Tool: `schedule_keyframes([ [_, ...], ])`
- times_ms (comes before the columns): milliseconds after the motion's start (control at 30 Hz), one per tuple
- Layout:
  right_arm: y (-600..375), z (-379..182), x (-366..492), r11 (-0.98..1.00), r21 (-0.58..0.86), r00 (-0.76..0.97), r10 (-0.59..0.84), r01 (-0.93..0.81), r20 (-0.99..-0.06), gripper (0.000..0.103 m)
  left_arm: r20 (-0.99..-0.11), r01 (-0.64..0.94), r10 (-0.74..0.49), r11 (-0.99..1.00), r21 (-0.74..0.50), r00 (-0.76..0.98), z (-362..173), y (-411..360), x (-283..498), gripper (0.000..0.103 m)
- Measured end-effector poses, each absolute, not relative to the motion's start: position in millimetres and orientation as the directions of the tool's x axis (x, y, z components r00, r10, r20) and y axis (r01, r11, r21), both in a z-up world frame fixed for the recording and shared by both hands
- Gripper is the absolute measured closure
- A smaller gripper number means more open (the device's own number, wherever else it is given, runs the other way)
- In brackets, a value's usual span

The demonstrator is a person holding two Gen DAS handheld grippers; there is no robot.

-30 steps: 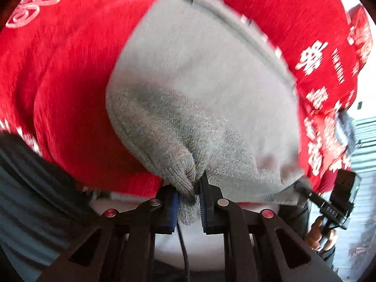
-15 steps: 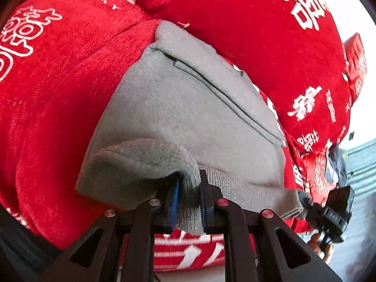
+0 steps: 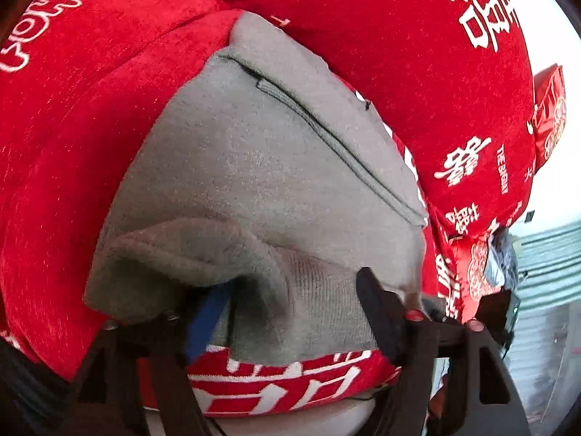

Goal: Fold small clothes
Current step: 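Lift the hem with both grippers and fold it over toward the collar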

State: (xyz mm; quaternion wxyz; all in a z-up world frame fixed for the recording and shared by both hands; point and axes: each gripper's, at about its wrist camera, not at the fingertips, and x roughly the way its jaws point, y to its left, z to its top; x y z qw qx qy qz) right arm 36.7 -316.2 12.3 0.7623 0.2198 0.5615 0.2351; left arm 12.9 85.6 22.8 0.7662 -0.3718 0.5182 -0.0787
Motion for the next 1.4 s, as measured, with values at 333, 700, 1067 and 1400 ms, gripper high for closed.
schedule_keyframes([
  [333,-322,10,35,0.773,0.63,0.24,0.626,-0.072,-0.742,0.052,-0.755,-0.25,-0.488,0.74,-0.624,0.438,24,80,12,0.03],
  [700,-309,18,32,0.801,0.579,0.244,0.599,-0.155,-0.763,0.094,-0.76,-0.248,-0.451,0.758,-0.603,0.468,15,99,2,0.089],
  [1067,-311,59,45,0.798,0.559,0.329,0.602,-0.225,-0.728,0.095,-0.696,-0.221,-0.449,0.729,-0.648,0.56,48,113,9,0.091],
  [1400,-304,95,101,0.802,0.553,0.408,0.593,-0.225,-0.694,0.095,-0.663,-0.176,-0.439,0.739,-0.65,0.607,91,112,74,0.092],
])
